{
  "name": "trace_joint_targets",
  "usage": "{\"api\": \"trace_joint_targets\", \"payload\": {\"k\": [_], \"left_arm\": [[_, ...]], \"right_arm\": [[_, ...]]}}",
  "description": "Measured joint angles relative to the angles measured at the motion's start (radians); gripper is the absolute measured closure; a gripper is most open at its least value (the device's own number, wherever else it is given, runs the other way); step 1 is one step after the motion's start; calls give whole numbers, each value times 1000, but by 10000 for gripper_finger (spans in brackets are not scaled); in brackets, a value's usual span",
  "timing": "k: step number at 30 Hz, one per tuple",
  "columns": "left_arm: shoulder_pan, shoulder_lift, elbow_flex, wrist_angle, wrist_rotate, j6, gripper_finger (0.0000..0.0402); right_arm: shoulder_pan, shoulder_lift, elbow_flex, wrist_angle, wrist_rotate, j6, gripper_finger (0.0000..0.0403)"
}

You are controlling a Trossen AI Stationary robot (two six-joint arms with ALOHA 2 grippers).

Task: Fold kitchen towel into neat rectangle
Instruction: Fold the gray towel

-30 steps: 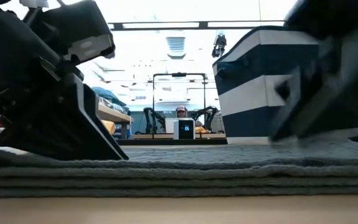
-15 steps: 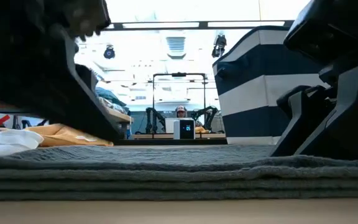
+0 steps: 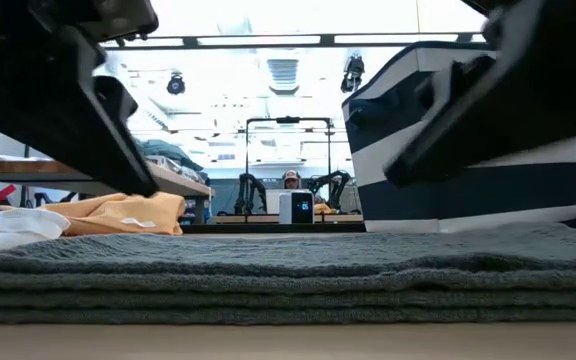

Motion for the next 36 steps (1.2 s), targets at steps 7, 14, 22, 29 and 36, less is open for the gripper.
{"api": "trace_joint_targets", "payload": {"k": [7,14,22,29,36], "left_arm": [[-54,-83,-13,-231,81,73,219],[-104,-26,-38,-257,55,675,208],[-88,45,-102,-136,-138,1059,211],[-88,39,-154,-28,-139,1139,230],[-87,38,-209,97,-136,1184,242]], "right_arm": [[-48,-1,9,4,-23,15,243],[-118,0,11,12,-33,16,232],[-134,0,11,4,-127,67,237],[-125,0,6,4,-25,141,242],[-85,0,17,35,201,161,241]]}}
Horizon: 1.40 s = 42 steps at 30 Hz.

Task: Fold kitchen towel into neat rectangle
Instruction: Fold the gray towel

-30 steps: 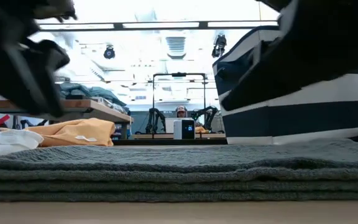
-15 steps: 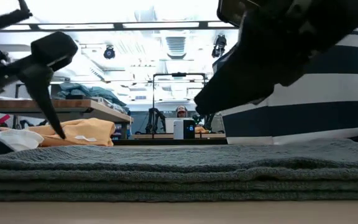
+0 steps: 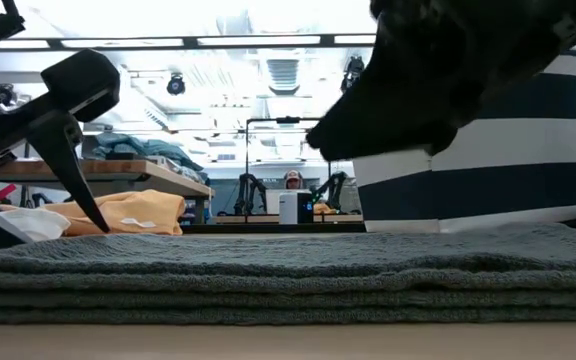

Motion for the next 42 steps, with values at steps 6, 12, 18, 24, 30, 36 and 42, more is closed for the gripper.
{"api": "trace_joint_targets", "payload": {"k": [6,12,18,24,30,36,42], "left_arm": [[4,-1,-39,121,31,119,246],[6,-1,-54,137,54,144,248],[5,-5,-50,116,62,182,263],[11,-38,-43,36,136,199,287],[49,-39,-61,95,174,391,301],[107,-42,-96,220,251,495,302],[129,-40,-111,288,270,539,303]], "right_arm": [[67,0,9,-1,138,92,252],[87,50,10,-1,147,205,256],[84,143,58,-2,143,266,251],[83,230,141,-7,140,268,251],[61,323,229,-66,135,298,253],[46,369,278,-88,167,363,240],[38,373,283,-107,172,381,237]]}}
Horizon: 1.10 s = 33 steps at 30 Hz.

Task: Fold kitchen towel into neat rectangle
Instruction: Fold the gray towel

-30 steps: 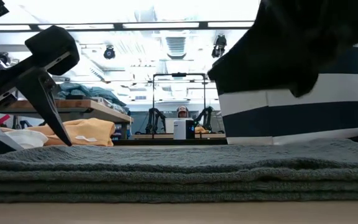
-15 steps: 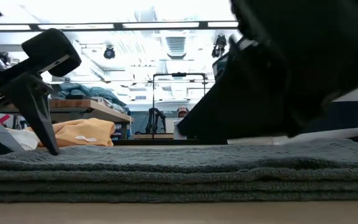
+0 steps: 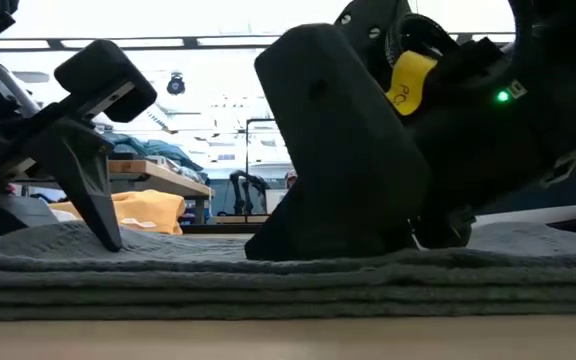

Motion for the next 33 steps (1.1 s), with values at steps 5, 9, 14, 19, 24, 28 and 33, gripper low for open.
{"api": "trace_joint_targets", "payload": {"k": [5,9,14,19,24,28,33], "left_arm": [[-2,0,0,-14,-5,-37,327],[-4,-4,0,-16,-8,-64,351],[-12,-23,21,-28,-39,-78,393],[-16,-28,57,-35,-54,-83,397],[-34,-35,86,-80,-66,-83,399],[-54,-57,98,-145,-102,-113,400],[-68,-112,97,-258,-155,-188,400]], "right_arm": [[0,-3,-5,-43,10,37,242],[0,-3,-5,-45,9,41,239],[0,-13,-5,-55,-1,34,241],[0,-77,-9,-67,-16,-6,244],[0,-158,-8,-165,29,-17,232],[0,-162,-15,-315,74,86,227],[-9,-81,-18,-234,49,90,232]]}}
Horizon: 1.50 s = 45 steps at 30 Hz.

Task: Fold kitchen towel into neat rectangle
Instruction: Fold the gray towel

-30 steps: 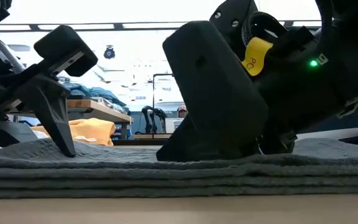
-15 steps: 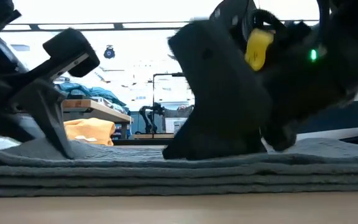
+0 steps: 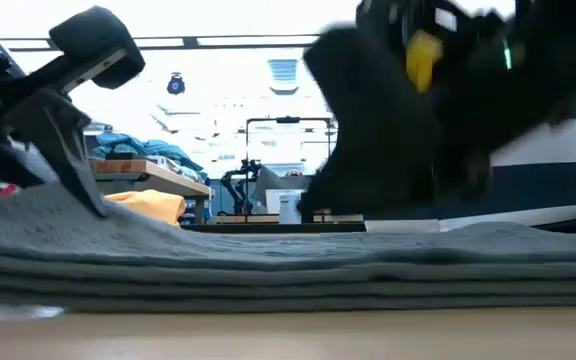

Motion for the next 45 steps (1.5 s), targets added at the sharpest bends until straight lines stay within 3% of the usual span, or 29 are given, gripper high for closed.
{"api": "trace_joint_targets", "payload": {"k": [4,7,13,19,27,39,45], "left_arm": [[-15,-66,-3,-63,-1,-86,401],[-29,-113,-6,-105,-1,-110,401],[-45,-171,-7,-157,0,-129,398],[-44,-190,-5,-128,7,-129,396],[-38,-164,-5,17,78,-107,396],[-19,-174,1,125,76,-23,395],[1,-175,46,81,75,5,396]], "right_arm": [[-26,63,27,119,-54,-24,236],[-30,80,58,111,-29,-64,234],[-35,-15,74,94,11,-191,233],[-38,-32,68,-106,-26,-110,243],[-64,86,94,68,-32,-89,245],[-70,217,235,82,48,-122,246],[-70,252,299,88,47,-200,243]]}}
